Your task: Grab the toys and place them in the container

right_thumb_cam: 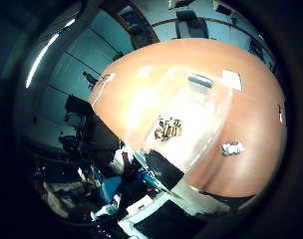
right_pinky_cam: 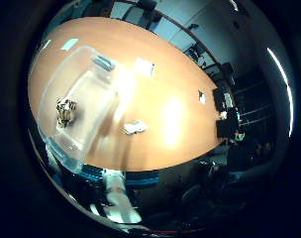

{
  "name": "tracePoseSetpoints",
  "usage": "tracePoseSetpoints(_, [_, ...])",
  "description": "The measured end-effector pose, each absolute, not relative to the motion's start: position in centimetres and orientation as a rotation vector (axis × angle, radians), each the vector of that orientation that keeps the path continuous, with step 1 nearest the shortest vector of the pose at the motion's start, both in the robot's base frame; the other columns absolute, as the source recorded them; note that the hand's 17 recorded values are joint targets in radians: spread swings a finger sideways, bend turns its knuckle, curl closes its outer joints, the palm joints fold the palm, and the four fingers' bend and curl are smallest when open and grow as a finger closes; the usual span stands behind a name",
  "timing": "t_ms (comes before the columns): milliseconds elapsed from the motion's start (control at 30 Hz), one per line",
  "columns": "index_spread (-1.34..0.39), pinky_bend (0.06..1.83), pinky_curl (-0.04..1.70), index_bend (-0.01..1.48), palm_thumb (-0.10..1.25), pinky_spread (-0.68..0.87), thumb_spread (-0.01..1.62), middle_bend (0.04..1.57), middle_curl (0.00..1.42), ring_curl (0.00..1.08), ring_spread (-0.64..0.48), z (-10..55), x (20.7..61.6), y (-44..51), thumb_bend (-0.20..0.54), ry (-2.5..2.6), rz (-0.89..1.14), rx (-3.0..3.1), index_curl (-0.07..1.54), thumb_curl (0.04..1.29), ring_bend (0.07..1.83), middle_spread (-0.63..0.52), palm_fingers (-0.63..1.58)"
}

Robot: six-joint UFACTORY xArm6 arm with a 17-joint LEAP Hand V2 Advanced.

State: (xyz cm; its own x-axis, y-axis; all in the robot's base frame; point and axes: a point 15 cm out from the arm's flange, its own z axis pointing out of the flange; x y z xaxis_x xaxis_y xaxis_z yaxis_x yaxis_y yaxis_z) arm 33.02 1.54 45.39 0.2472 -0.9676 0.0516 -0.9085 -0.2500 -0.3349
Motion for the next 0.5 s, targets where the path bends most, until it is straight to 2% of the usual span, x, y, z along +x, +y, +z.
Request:
tracePoseSetpoints(167, [-0.4,0.43,0.41,0.16,0.49,0.48,1.05,0.21,0.34,0.25,0.2,43.6,32.1,-6.3,-0.021,1.887,-0.385,-2.262,0.29,0.28,0.39,0.05,0.14])
tracePoseSetpoints(500, [-0.42,0.37,0.35,0.17,0.61,0.43,1.04,0.2,0.33,0.23,0.19,35.4,30.4,-17.9,-0.022,1.97,-0.413,-2.426,0.28,0.31,0.33,0.04,0.13])
